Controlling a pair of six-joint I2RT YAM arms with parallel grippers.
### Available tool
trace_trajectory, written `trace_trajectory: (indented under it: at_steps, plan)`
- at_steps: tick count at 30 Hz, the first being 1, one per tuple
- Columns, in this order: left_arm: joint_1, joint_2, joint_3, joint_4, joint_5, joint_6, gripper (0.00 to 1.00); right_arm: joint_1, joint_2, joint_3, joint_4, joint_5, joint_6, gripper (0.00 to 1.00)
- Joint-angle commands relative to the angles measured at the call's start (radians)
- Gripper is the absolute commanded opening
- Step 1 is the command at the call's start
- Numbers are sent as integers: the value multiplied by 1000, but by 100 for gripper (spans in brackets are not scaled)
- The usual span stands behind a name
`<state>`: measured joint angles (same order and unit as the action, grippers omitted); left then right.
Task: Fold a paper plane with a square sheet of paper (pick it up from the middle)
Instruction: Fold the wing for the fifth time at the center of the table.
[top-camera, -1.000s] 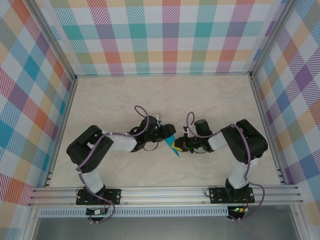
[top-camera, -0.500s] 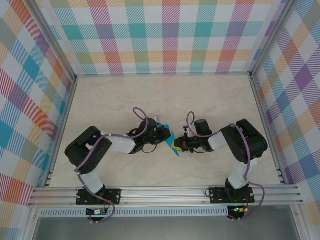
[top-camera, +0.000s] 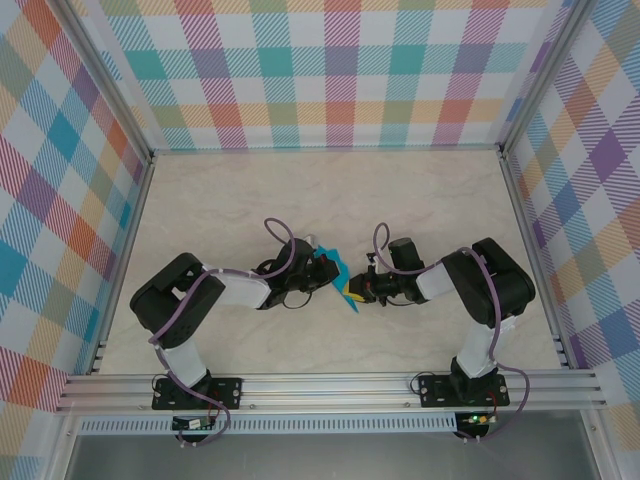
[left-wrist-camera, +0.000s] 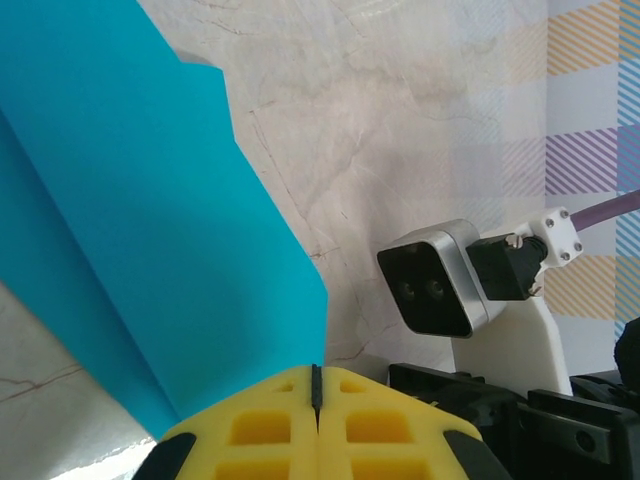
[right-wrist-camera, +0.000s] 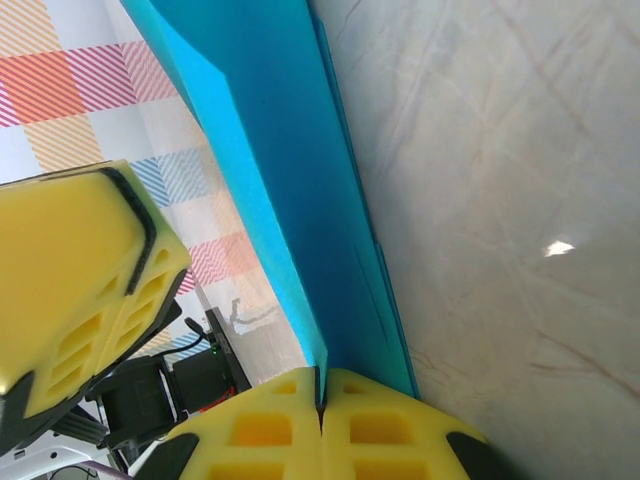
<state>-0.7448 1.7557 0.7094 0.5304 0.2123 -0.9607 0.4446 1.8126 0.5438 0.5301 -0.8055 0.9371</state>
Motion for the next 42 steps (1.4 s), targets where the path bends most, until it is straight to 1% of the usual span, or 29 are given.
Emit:
trace_trajectory:
  at_steps: [1, 7, 12, 16, 22, 27, 30, 33, 35, 42]
  plan:
    - [-8, 40, 14, 22, 13, 2, 0, -6, 50, -1, -68, 37, 24, 0]
    - [-8, 84, 32, 47, 15, 1, 0, -5, 43, -7, -68, 40, 33, 0]
    - [-8, 115, 57, -2, 19, 8, 0, -6, 27, -5, -92, 47, 23, 1]
    - [-7, 125, 48, -23, 21, 5, 0, -6, -10, 8, -158, 63, -13, 6]
    - [-8, 130, 54, -44, 32, 10, 0, -3, -90, 40, -303, 57, -111, 12]
    - [-8, 139, 66, -43, 47, 8, 0, 6, -132, 65, -392, 62, -178, 21]
    - [-7, 140, 71, -48, 51, 10, 0, 21, -163, 82, -465, 124, -226, 29]
    - [-8, 143, 75, -49, 55, 11, 0, 42, -193, 98, -533, 183, -282, 31]
    - [-8, 145, 77, -48, 58, 11, 0, 59, -202, 116, -576, 216, -320, 31]
    - [-8, 148, 81, -45, 65, 13, 0, 91, -183, 146, -648, 306, -359, 31]
